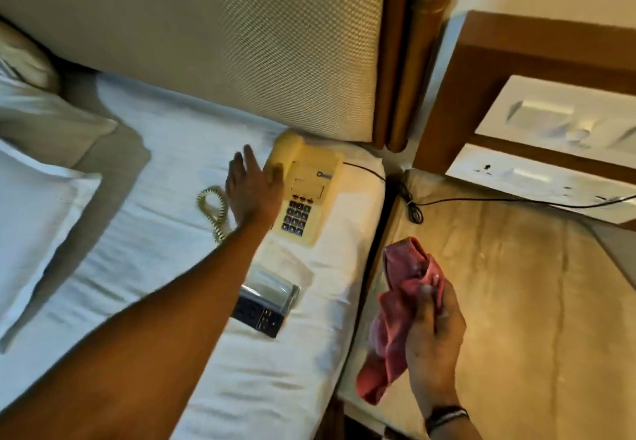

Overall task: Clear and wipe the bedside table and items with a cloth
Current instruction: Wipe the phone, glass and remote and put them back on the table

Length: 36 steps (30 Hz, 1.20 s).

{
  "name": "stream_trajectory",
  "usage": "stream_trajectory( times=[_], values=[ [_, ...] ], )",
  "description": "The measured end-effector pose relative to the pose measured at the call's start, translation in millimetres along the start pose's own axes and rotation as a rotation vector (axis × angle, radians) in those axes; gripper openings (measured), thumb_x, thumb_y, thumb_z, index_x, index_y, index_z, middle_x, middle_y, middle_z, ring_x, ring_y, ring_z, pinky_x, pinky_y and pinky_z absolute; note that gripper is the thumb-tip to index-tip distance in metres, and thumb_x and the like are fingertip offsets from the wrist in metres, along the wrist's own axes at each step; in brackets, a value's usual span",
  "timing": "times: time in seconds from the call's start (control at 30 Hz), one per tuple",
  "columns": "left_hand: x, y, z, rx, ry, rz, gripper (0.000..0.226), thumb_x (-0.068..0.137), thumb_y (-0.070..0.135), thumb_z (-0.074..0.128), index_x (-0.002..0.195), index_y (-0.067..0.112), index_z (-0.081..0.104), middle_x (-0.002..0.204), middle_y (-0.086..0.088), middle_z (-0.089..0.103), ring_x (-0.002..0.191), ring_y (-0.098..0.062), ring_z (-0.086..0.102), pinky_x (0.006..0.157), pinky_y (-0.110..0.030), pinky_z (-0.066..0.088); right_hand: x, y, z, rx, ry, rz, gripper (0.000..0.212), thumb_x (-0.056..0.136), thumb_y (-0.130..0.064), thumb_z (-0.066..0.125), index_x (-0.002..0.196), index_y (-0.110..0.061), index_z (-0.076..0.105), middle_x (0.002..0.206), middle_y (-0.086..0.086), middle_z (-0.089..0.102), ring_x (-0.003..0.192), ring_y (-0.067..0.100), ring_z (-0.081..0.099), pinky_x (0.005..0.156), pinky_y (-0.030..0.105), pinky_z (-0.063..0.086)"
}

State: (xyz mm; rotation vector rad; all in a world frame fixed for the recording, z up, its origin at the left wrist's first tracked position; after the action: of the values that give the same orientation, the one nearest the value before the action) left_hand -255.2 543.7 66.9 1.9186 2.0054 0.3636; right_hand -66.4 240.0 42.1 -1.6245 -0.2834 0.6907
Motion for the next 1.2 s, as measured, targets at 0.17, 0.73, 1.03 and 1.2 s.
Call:
stream_trajectory(
  times=[0.17, 0.73, 1.03, 1.2],
  values=[
    [50, -18, 3, -0.153, -0.400, -0.288, 0.078, 0.112, 0.066, 0.044, 0.153, 0.002, 0.060, 0.156, -0.027, 0.061, 0.140, -0.045, 0.062, 0.115, -0.049, 0.052, 0, -7, -13, 0.101, 0.079, 0.052, 0.025, 0.114, -0.013, 0.050, 0.121, -0.021, 0.073, 0.091, -0.015, 0.076, 0.077, 0.002, 0.069, 0.066, 0.015, 0.059],
    [30, 12, 4, -0.699, -0.617, -0.366, 0.038, 0.091, 0.042, 0.087, 0.117, 0.017, 0.077, 0.112, -0.011, 0.081, 0.099, -0.031, 0.076, 0.084, -0.040, 0.060, -25, -24, -107, 0.028, 0.283, 0.117, 0.035, 0.113, -0.018, 0.052, 0.120, -0.042, 0.076, 0.105, -0.009, 0.081, 0.094, 0.010, 0.077, 0.070, 0.014, 0.061],
    [-74, 62, 9, -0.850, -0.731, -0.284, 0.050, 0.091, 0.043, 0.085, 0.129, 0.013, 0.077, 0.120, -0.019, 0.084, 0.112, -0.042, 0.080, 0.097, -0.053, 0.065, -38, -87, -134, -0.119, 0.204, -0.004, 0.031, 0.111, -0.026, 0.054, 0.123, -0.050, 0.069, 0.108, -0.017, 0.078, 0.101, 0.012, 0.076, 0.080, 0.022, 0.064],
    [-182, 114, 23, -0.955, -1.005, -0.254, 0.063, 0.082, 0.047, 0.079, 0.137, 0.017, 0.071, 0.120, -0.017, 0.083, 0.104, -0.035, 0.080, 0.097, -0.052, 0.065, -34, -144, -129, -0.288, 0.040, -0.378, 0.029, 0.108, -0.022, 0.055, 0.134, -0.031, 0.067, 0.113, -0.013, 0.074, 0.101, 0.009, 0.072, 0.083, 0.028, 0.061]
  ],
)
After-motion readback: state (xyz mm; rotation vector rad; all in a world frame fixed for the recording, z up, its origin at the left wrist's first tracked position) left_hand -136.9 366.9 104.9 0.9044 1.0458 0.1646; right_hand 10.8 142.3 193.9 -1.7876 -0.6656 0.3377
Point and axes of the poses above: each hand's wrist, its own x-axis towards the middle knuckle, its own z-axis out of the palm, y = z × x, the point moved 4 cm from there along x, towards the middle knuckle
